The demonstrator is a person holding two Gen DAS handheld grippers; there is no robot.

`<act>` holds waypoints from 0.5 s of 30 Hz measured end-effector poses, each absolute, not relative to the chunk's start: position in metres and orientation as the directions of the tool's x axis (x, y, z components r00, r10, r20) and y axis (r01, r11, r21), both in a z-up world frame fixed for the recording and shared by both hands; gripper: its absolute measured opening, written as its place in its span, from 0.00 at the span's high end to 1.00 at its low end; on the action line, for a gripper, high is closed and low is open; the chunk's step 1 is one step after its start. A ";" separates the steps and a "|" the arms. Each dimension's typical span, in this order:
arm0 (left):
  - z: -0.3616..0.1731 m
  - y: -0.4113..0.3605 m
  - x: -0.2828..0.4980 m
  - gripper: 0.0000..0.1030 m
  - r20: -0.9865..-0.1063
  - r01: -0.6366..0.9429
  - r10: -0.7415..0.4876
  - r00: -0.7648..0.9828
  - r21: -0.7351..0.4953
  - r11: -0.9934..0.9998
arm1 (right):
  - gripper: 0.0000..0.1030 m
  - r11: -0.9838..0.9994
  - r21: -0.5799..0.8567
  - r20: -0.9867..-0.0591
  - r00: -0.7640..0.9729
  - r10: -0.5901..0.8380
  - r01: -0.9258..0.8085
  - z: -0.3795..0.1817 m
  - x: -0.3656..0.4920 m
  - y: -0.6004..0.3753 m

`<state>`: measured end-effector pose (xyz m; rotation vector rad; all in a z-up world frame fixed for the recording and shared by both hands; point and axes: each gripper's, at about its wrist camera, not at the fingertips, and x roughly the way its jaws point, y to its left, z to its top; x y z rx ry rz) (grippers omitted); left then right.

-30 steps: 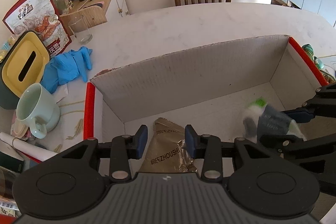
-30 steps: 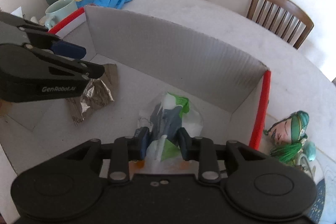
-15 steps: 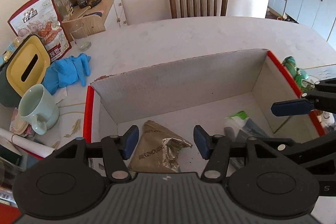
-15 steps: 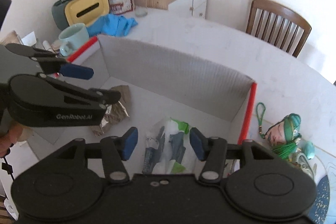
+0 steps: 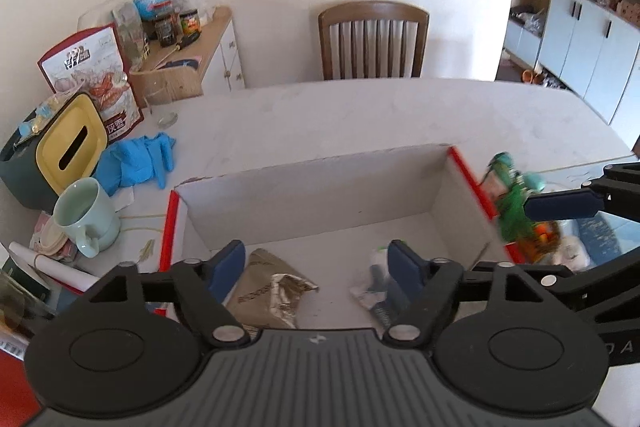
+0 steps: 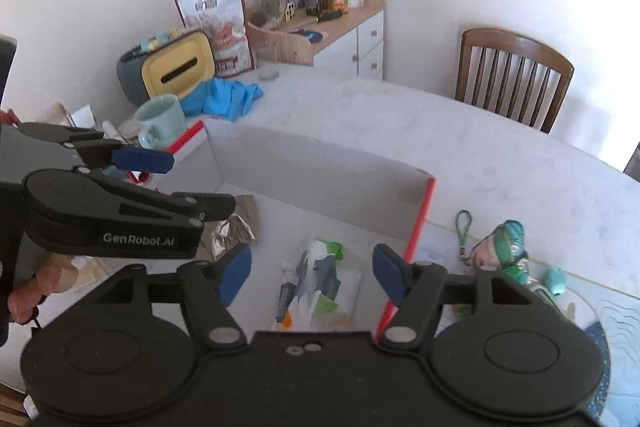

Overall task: Organize objects
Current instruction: 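Open both grippers to drop the bags into the box, then move both grippers back toward the items on the table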

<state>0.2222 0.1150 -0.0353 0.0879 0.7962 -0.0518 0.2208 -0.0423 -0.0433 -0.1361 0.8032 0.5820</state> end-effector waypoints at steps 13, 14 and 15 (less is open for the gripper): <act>-0.011 0.072 0.190 0.18 -0.676 0.097 -0.089 0.731 -0.026 0.995 | 0.12 0.864 0.091 -0.661 0.619 0.425 -0.496 -0.020 0.193 -0.142; -0.011 0.069 0.188 0.17 -0.676 0.097 -0.095 0.731 -0.035 0.995 | 0.11 0.869 0.092 -0.660 0.623 0.420 -0.487 -0.020 0.192 -0.150; -0.010 0.066 0.187 0.15 -0.676 0.097 -0.101 0.730 -0.043 0.994 | 0.11 0.875 0.098 -0.657 0.630 0.414 -0.474 -0.020 0.190 -0.159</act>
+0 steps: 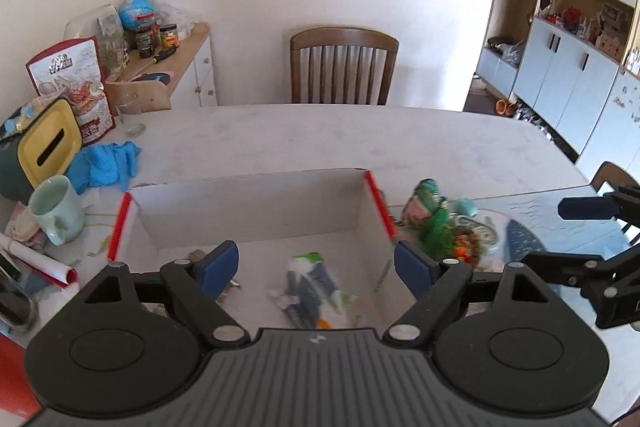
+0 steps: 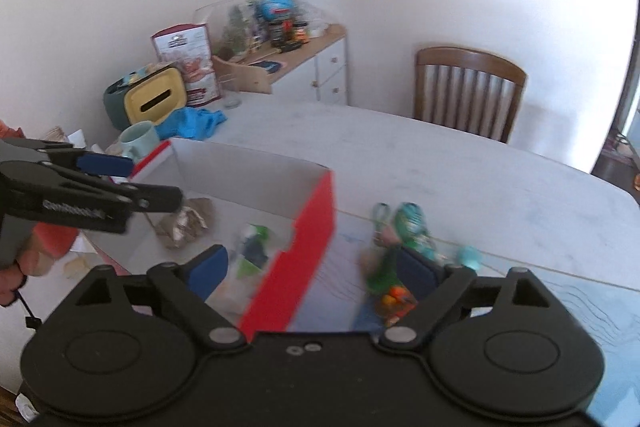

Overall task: Organize objects
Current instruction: 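Move both grippers back toward the items on the table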

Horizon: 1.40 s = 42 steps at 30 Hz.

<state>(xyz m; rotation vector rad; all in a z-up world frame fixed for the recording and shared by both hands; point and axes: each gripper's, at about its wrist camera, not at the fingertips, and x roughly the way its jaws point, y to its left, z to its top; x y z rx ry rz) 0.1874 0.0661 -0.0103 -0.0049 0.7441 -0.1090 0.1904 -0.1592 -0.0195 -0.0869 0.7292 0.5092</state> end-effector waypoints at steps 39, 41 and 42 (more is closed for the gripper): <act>-0.134 -0.094 0.128 0.00 -0.729 0.294 -0.241 0.641 -0.058 0.954 | 0.08 0.871 0.097 -0.787 0.498 0.363 -0.482 -0.120 0.205 -0.264; -0.141 -0.096 0.128 0.00 -0.734 0.287 -0.231 0.639 -0.051 0.957 | 0.08 0.864 0.101 -0.793 0.484 0.369 -0.493 -0.127 0.206 -0.260; -0.144 -0.097 0.128 0.00 -0.735 0.282 -0.225 0.640 -0.048 0.958 | 0.08 0.860 0.099 -0.796 0.479 0.370 -0.500 -0.132 0.207 -0.258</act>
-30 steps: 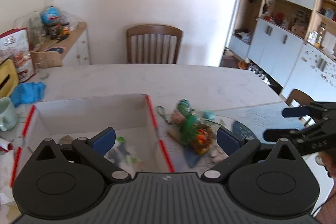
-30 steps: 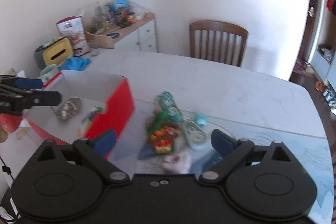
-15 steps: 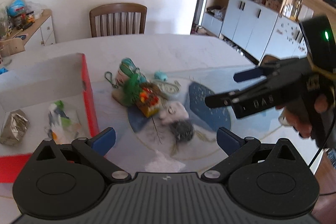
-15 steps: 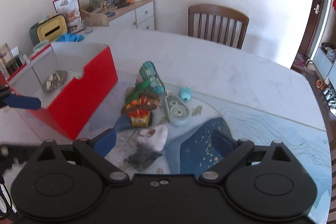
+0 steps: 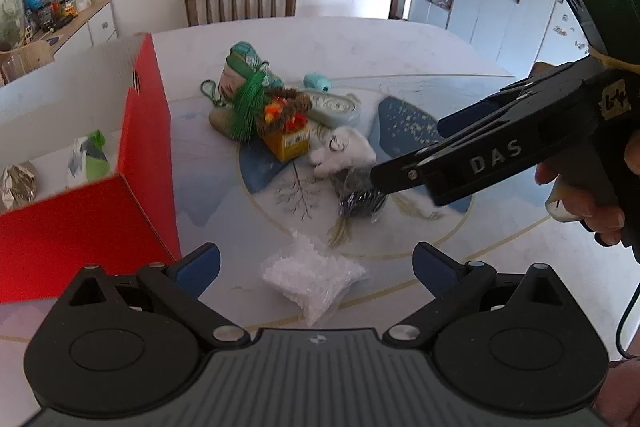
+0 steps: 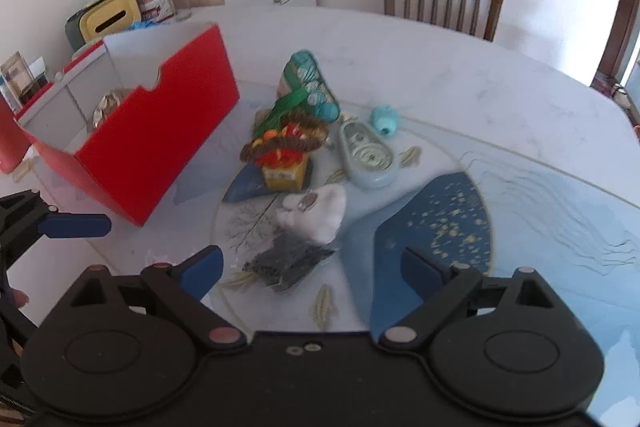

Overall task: Organize objects
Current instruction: 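Move both grippers back toward the items on the table, then grasp the white crystal bag with the left gripper while the right grasps the dark mesh pouch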

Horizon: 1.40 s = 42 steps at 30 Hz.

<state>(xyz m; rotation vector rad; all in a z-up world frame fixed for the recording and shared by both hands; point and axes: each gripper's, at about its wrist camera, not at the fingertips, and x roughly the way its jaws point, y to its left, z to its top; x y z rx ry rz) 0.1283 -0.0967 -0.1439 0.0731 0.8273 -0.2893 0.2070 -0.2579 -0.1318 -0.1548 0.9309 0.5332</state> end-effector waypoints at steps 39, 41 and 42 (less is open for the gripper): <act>-0.168 -0.116 0.134 0.57 -0.765 0.277 -0.157 0.624 0.028 0.960 | 0.81 0.858 0.140 -0.802 0.452 0.391 -0.494 -0.164 0.218 -0.245; -0.167 -0.114 0.133 0.60 -0.763 0.277 -0.166 0.625 0.017 0.961 | 0.84 0.859 0.136 -0.798 0.459 0.391 -0.493 -0.162 0.216 -0.246; -0.165 -0.113 0.133 0.62 -0.763 0.276 -0.170 0.624 0.011 0.961 | 0.84 0.860 0.133 -0.794 0.467 0.390 -0.493 -0.161 0.214 -0.246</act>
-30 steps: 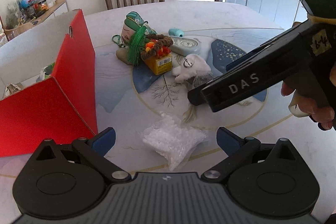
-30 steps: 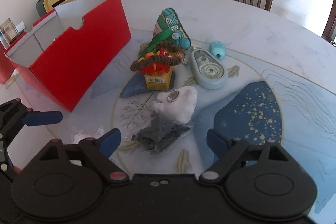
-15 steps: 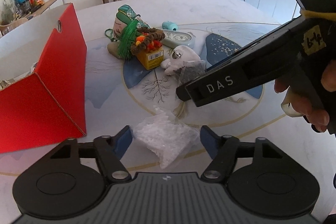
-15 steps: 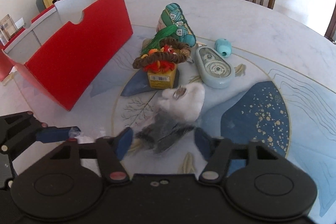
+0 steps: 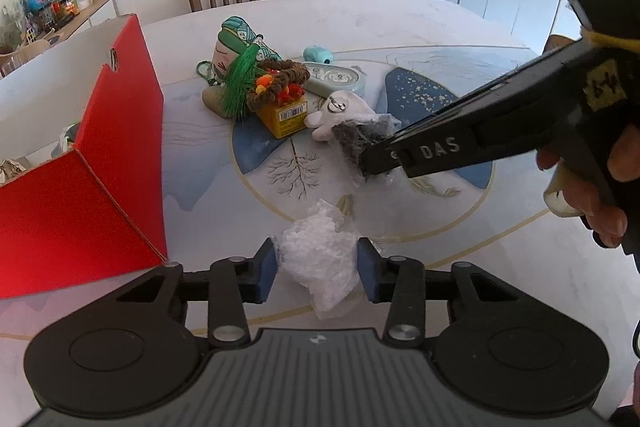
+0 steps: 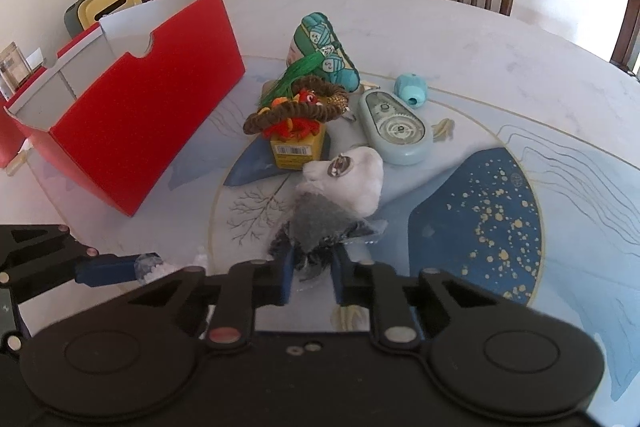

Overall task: Organize objects
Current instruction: 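Grasp the white crystal bag with the left gripper while the right grasps the dark mesh pouch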

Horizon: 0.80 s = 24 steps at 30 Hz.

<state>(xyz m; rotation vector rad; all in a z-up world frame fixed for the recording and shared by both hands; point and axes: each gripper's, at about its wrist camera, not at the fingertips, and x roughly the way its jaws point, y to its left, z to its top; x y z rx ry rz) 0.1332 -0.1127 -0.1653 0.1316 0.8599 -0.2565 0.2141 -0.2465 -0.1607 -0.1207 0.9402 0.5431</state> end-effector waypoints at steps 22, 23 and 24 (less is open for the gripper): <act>-0.095 -0.074 0.124 0.67 -0.696 0.284 -0.248 0.674 -0.066 0.957 | 0.85 0.850 0.128 -0.735 0.526 0.427 -0.512 -0.081 0.164 -0.263; -0.090 -0.072 0.124 0.67 -0.689 0.283 -0.248 0.681 -0.066 0.957 | 0.85 0.849 0.125 -0.731 0.530 0.429 -0.514 -0.077 0.163 -0.261; -0.083 -0.068 0.124 0.67 -0.682 0.279 -0.250 0.688 -0.069 0.958 | 0.85 0.846 0.123 -0.726 0.535 0.433 -0.518 -0.072 0.162 -0.259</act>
